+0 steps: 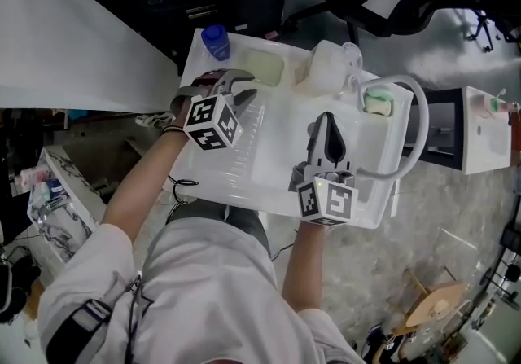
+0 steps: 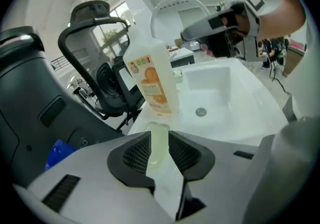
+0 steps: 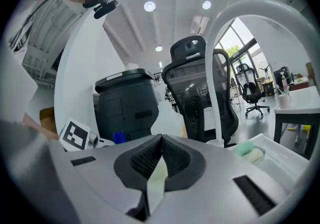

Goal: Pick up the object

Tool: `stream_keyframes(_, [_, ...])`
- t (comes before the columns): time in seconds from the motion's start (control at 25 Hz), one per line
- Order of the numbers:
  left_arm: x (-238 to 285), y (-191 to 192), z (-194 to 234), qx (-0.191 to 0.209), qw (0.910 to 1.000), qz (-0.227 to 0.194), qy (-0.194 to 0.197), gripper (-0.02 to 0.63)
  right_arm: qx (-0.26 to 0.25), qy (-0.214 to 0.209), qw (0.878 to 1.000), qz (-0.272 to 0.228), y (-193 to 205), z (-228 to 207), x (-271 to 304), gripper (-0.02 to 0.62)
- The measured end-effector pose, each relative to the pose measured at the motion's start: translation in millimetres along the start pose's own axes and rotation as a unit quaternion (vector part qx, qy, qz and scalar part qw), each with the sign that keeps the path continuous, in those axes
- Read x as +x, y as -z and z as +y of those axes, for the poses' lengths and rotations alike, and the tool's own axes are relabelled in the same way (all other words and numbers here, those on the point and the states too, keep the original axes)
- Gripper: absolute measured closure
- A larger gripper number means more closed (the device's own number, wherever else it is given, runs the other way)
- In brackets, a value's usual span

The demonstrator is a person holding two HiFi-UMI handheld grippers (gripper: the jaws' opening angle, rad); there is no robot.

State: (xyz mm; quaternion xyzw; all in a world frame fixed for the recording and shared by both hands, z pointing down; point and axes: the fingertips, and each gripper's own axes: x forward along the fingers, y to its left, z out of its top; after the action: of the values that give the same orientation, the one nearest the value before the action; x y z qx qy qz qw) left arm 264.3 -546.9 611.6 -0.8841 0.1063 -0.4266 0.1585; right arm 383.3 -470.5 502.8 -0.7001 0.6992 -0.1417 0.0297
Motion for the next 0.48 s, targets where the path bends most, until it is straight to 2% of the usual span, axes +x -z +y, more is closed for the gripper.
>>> stream_keyframes(0.2, [36, 26, -5, 0.056, 0.9968, 0.048, 0.030, 0.502, -0.004, -0.006, 1.000, 0.008, 10, 5, 15, 0.589])
stream_keyframes(0.36, [58, 40, -4, 0.067, 0.9942, 0.074, 0.042, 0.482, -0.003, -0.007, 1.000, 0.016, 17, 4, 24, 0.589])
stream_keyframes(0.48, [71, 51, -5, 0.096, 0.9895, 0.096, 0.047, 0.471, 0.001, -0.002, 1.000, 0.026, 24, 1, 28, 0.589])
